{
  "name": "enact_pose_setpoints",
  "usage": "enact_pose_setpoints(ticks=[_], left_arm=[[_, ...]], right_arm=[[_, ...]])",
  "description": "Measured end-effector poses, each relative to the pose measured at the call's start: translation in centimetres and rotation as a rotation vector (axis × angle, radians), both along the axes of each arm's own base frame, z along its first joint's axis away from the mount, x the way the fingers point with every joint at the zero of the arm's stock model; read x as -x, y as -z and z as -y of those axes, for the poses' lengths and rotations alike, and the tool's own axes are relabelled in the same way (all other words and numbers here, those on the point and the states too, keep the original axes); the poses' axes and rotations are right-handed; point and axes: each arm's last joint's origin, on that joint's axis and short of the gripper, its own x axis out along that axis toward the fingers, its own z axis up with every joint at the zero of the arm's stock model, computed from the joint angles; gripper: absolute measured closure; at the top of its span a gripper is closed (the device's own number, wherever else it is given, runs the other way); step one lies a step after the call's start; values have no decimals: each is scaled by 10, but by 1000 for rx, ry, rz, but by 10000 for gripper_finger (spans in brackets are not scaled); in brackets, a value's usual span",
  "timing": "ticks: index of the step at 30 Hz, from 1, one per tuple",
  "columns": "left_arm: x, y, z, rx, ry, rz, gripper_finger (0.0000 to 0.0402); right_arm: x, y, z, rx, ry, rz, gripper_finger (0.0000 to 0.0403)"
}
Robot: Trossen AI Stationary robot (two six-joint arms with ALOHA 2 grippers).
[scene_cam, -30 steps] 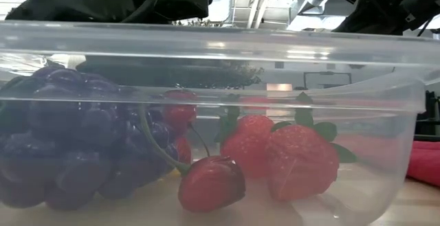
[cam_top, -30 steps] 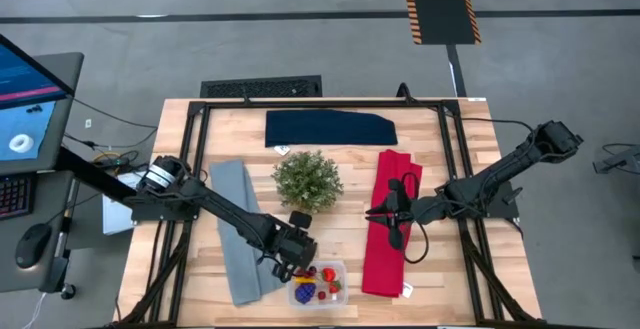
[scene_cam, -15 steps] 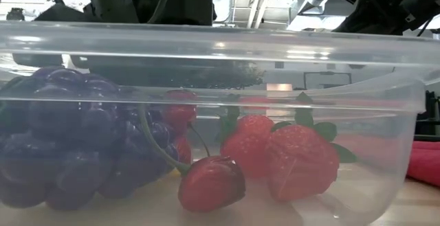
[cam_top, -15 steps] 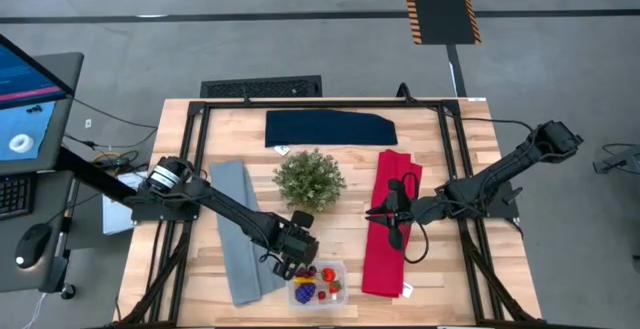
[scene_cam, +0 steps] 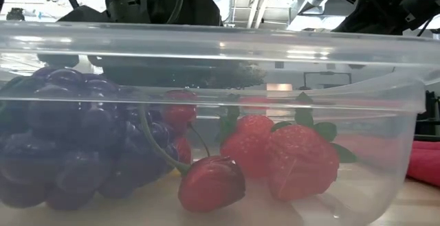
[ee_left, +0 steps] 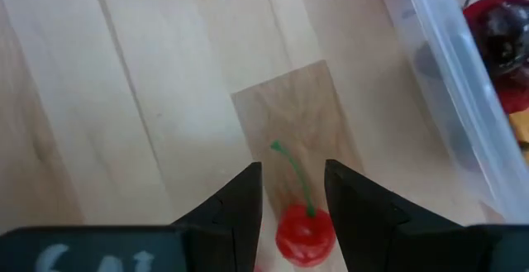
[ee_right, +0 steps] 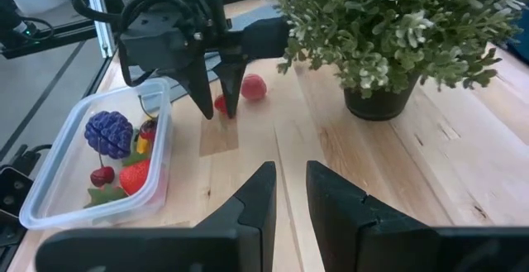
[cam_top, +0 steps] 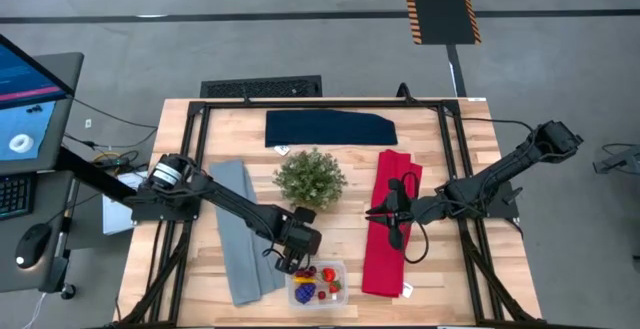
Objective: Pick and placing Produce into tupperware
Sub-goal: Put the cherry into the transparent container
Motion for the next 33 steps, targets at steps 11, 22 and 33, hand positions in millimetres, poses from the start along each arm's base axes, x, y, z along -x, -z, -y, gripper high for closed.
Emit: enact_pose_setpoints(ticks=[11,22,33], left_arm=[[0,1,0,56,4,-16,278],[4,13,-10,67,0,-39,278],[2,11,-6,78,79,-8,392]], right_arm=[[0,0,0,0,0,0,310],[0,0,0,-1,0,2,310],[0,0,0,-1,0,2,310]])
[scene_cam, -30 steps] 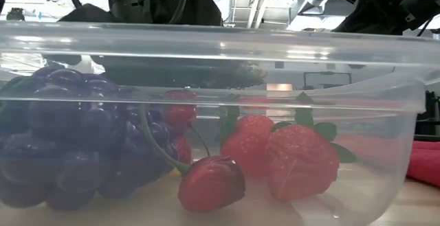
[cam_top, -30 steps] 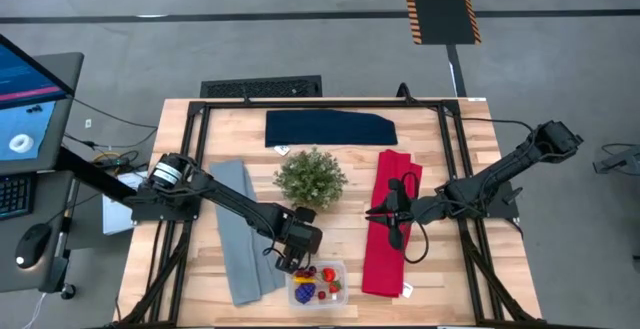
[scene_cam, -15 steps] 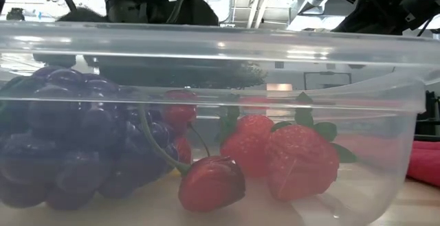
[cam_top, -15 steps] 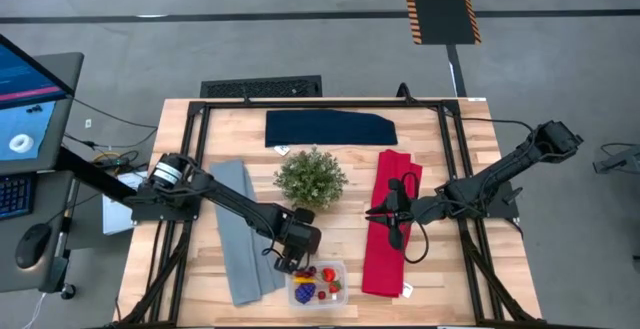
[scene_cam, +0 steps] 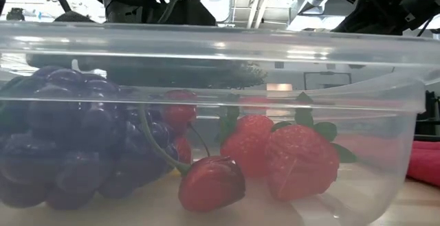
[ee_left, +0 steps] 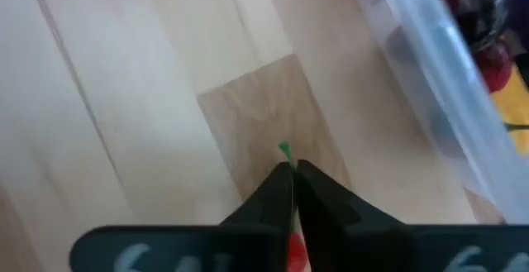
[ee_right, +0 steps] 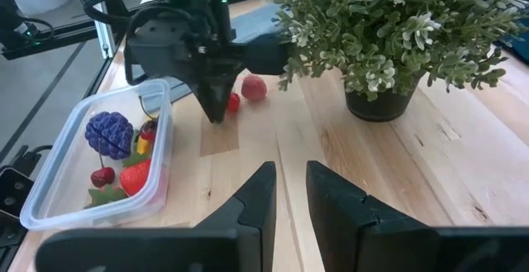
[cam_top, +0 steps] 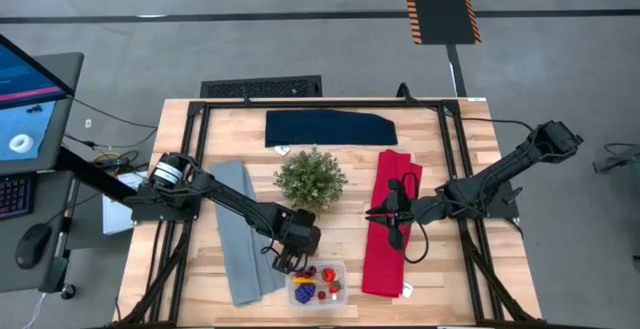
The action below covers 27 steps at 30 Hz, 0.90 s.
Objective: Pick and placing Produce into tupperware
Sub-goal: Put the cherry into the transparent container
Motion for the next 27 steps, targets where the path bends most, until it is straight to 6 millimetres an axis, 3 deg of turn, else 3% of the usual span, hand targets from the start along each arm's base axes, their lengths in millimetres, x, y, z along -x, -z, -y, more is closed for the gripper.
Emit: enact_pose_setpoints(ticks=[8,23,27], left_arm=[[2,-5,5,-18,42,-25,400],[-15,-55,16,-143,63,26,401],[-15,-69,29,-132,94,46,401]], right_arm=[[0,0,0,0,0,0,310],[0,0,0,-2,0,3,310],[0,0,0,-2,0,3,310]])
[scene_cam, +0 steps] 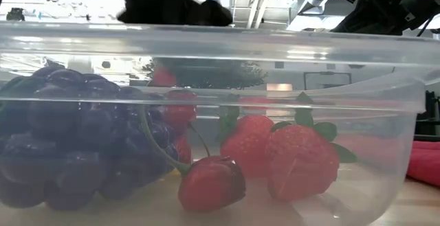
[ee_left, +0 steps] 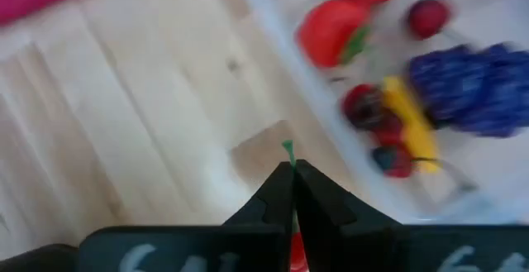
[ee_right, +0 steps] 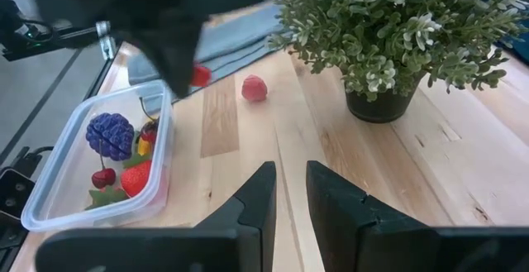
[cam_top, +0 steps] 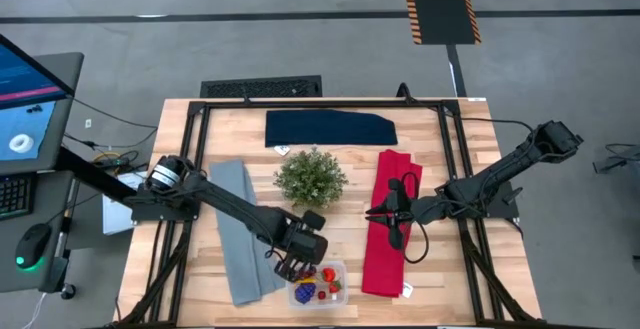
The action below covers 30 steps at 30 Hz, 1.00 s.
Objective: Pick and placing Produce into tupperware
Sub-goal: Put the cherry into the transparent container
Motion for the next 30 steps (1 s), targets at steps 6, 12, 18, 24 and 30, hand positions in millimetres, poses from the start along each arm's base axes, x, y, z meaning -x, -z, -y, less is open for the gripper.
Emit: enact_pose_setpoints(ticks=[6,12,18,24,30], left_arm=[[4,-17,29,118,50,16,401],[10,-22,59,253,131,65,401],[9,-23,75,328,124,117,401],[2,8,83,314,109,45,401],[-3,27,81,223,87,53,401]], right_arm=[[0,0,0,0,0,0,310],[0,0,0,0,0,0,310],[0,0,0,0,0,0,310],[0,0,0,-12,3,5,310],[0,-1,0,-28,10,9,310]])
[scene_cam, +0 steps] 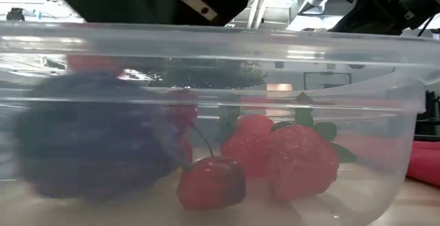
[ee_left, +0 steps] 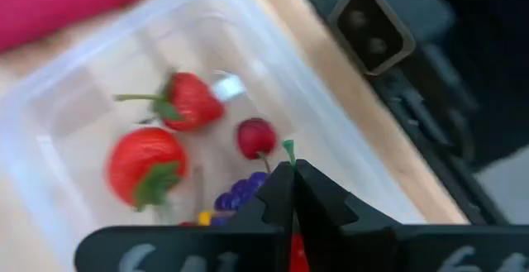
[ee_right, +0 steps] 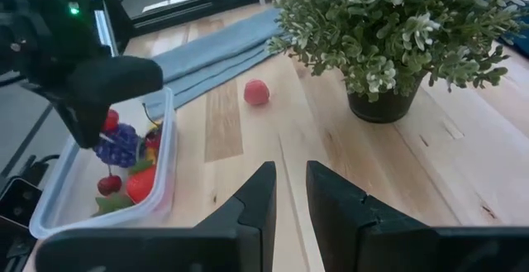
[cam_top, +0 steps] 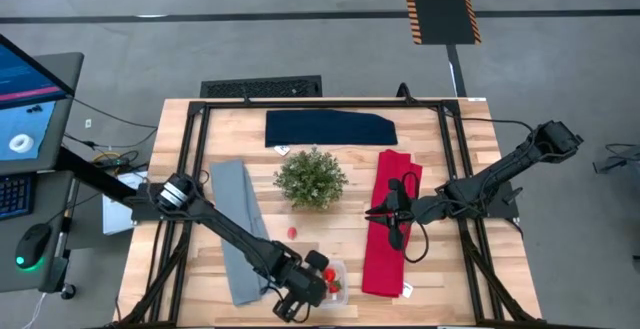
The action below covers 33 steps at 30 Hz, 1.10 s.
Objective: Pick and placing Produce into tupperware
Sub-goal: Put the cherry into the transparent container, then put the bottom apricot into the transparent container
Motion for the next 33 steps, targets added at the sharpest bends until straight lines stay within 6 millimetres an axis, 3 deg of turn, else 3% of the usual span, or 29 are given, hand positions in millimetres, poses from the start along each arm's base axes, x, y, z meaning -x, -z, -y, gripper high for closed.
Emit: enact_pose_setpoints(ticks=[5,10,15,23,33], left_arm=[[-3,-5,-1,-20,-50,60,385],[-5,-8,1,19,-34,78,341],[4,-7,-7,-51,-61,-12,301],[12,-43,-6,37,-44,68,289],[60,-85,-36,-320,-314,38,289]], right_arm=[[0,0,0,0,0,-1,310],[0,0,0,0,0,-2,310],[1,0,-3,-7,-10,-3,310],[2,0,-4,-23,-8,-3,310],[5,-1,-12,-28,-42,7,310]])
